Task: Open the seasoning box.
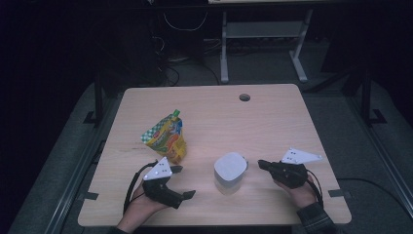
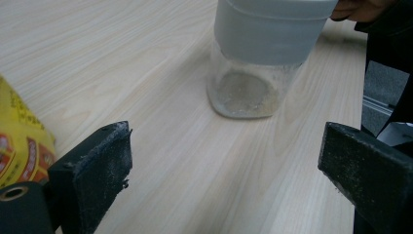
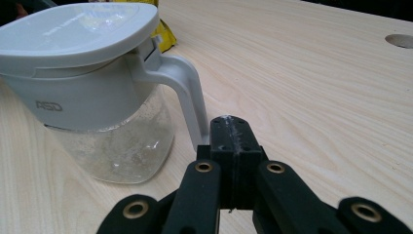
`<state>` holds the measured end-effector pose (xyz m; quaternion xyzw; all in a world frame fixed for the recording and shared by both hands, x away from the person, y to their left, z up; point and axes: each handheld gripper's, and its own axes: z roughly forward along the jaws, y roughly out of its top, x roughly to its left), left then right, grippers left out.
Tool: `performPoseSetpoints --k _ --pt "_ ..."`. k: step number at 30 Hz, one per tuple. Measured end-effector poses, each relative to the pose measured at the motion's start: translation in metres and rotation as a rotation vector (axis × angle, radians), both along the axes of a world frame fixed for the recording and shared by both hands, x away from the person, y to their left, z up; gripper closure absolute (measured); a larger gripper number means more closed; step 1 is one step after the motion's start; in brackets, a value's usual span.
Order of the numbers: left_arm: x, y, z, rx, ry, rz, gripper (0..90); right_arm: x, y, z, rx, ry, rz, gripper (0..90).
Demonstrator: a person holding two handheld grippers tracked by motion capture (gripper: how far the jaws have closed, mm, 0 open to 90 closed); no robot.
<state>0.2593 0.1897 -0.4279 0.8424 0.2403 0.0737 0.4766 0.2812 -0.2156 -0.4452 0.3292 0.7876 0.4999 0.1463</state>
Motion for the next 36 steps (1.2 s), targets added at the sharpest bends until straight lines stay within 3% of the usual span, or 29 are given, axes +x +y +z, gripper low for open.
performPoseSetpoints --k 11,36 --pt "0.006 -0.018 0.006 -0.033 -0.016 -0.027 4.9 -0.001 0.000 -0.001 0.003 -0.002 0.009 89.9" --pt "0.022 -0.055 0.011 -0.052 -0.044 -0.114 4.8 0.001 0.001 -0.004 -0.001 0.019 0.013 89.9"
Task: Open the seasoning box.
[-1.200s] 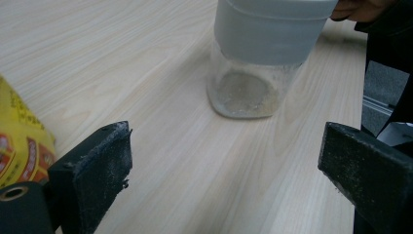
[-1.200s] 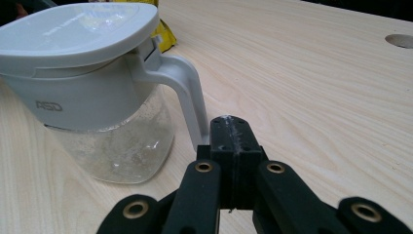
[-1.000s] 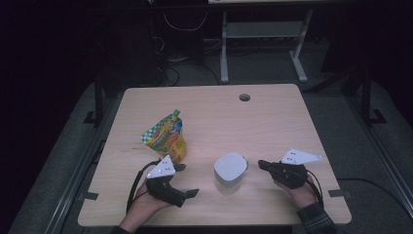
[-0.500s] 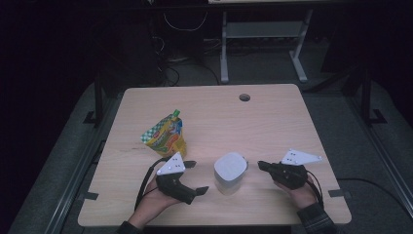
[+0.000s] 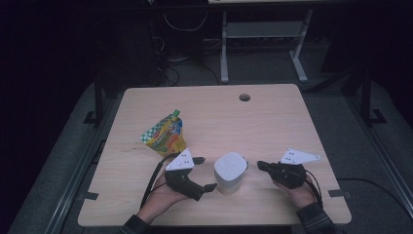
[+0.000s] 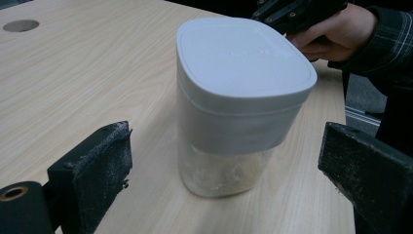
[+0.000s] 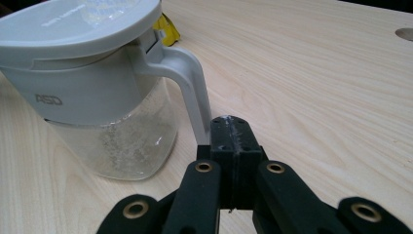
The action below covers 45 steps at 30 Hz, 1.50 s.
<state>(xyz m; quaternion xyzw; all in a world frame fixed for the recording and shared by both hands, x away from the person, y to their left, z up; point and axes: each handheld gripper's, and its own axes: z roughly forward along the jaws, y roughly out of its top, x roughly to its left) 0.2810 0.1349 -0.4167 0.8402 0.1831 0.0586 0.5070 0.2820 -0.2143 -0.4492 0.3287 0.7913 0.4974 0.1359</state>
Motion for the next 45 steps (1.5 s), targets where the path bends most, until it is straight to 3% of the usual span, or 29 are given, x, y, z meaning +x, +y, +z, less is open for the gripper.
performPoseSetpoints --k 13,21,31,33,45 --pt "0.007 -0.022 0.000 -0.008 -0.008 -0.055 4.8 -0.004 -0.004 0.001 0.003 -0.007 -0.018 89.9" --pt "0.006 -0.033 -0.005 0.009 -0.015 -0.069 4.9 -0.004 -0.003 0.000 -0.001 -0.008 -0.011 89.9" --pt "0.008 -0.035 -0.011 0.019 -0.014 -0.059 6.4 -0.004 -0.004 0.000 -0.001 -0.005 -0.014 89.9" --pt "0.007 -0.036 -0.012 0.015 -0.012 -0.057 10.0 -0.004 -0.004 0.000 -0.002 -0.006 -0.014 89.9" --pt "0.005 -0.035 -0.010 0.027 -0.041 -0.057 15.2 -0.004 -0.004 0.000 -0.004 -0.007 -0.015 89.9"
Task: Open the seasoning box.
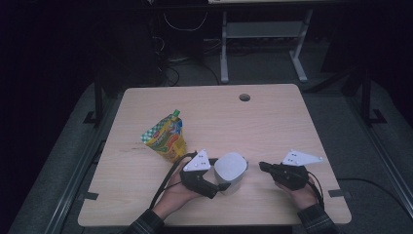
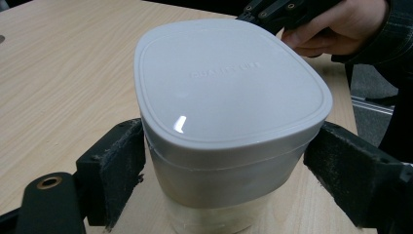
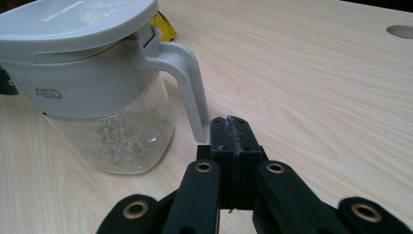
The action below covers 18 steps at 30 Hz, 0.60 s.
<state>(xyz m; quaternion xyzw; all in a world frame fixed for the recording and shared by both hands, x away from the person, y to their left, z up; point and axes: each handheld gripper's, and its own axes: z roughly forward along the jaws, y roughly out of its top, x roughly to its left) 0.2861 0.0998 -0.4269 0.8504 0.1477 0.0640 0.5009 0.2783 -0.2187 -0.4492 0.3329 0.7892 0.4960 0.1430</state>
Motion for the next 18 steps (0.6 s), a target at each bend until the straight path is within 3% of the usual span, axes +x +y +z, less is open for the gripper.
performPoseSetpoints --k 18 --pt "-0.0009 0.0034 0.0061 -0.009 -0.002 -0.003 16.5 0.0002 -0.0002 -0.0002 -0.004 0.001 -0.002 89.9"
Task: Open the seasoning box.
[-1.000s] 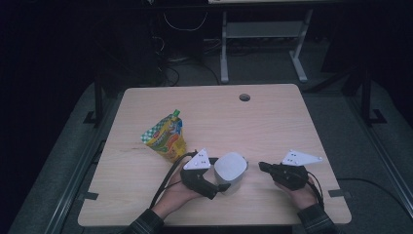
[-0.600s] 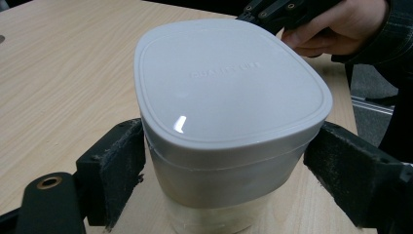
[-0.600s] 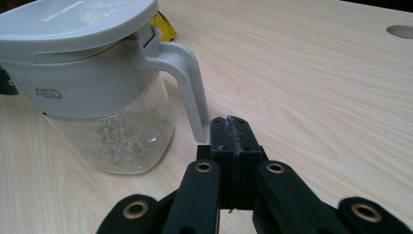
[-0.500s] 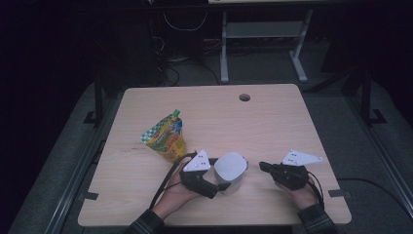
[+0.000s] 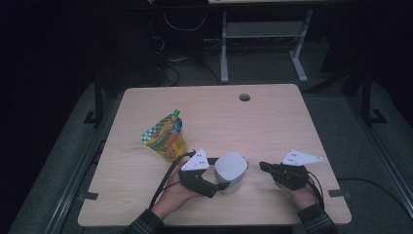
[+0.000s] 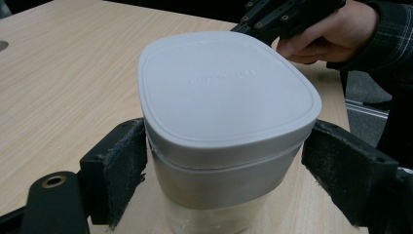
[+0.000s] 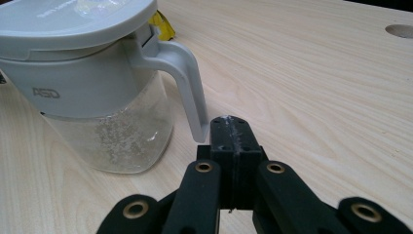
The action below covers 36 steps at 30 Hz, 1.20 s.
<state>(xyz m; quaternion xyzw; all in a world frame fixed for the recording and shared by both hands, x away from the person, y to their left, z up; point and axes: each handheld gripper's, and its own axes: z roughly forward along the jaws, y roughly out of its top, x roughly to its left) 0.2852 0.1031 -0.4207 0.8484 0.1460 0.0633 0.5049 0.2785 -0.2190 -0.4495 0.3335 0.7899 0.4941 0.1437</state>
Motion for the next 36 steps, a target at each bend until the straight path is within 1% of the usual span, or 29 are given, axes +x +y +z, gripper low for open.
performPoseSetpoints --k 4,10,13,14,17,21,25,29,31,33,36 --pt "0.000 0.000 0.001 -0.013 0.004 0.003 16.8 0.000 0.000 0.000 0.000 0.001 0.000 89.9" --pt "-0.001 0.001 0.003 -0.018 0.002 0.003 17.8 0.000 0.000 0.000 0.000 0.002 0.001 89.9" --pt "-0.001 0.002 0.004 -0.028 0.003 0.004 19.1 0.000 0.000 0.000 0.000 0.003 0.001 89.9" --pt "0.000 0.004 0.006 -0.036 0.009 0.003 19.6 0.000 0.000 0.000 0.000 0.002 0.001 89.9" --pt "0.000 0.004 0.007 -0.041 0.012 0.002 20.5 0.000 0.000 0.000 0.000 0.003 0.001 89.9" --pt "0.000 0.005 0.008 -0.045 0.009 0.004 21.5 0.000 0.001 0.000 -0.002 0.002 0.001 89.9" --pt "-0.001 0.007 0.012 -0.051 -0.003 0.002 24.3 0.000 0.001 0.000 -0.004 0.002 0.001 89.9" --pt "-0.001 0.007 0.013 -0.054 -0.003 0.004 25.3 0.000 0.001 0.000 -0.006 0.000 -0.002 89.9" --pt "-0.001 0.008 0.013 -0.054 -0.010 0.005 26.6 0.000 0.000 0.000 -0.004 -0.004 -0.002 89.9" --pt "-0.001 0.009 0.014 -0.060 -0.003 0.007 28.2 0.000 0.000 0.001 0.004 0.004 -0.003 89.9" --pt "-0.001 0.009 0.015 -0.056 -0.009 0.008 29.4 0.000 0.002 0.004 0.016 -0.003 0.004 89.9"
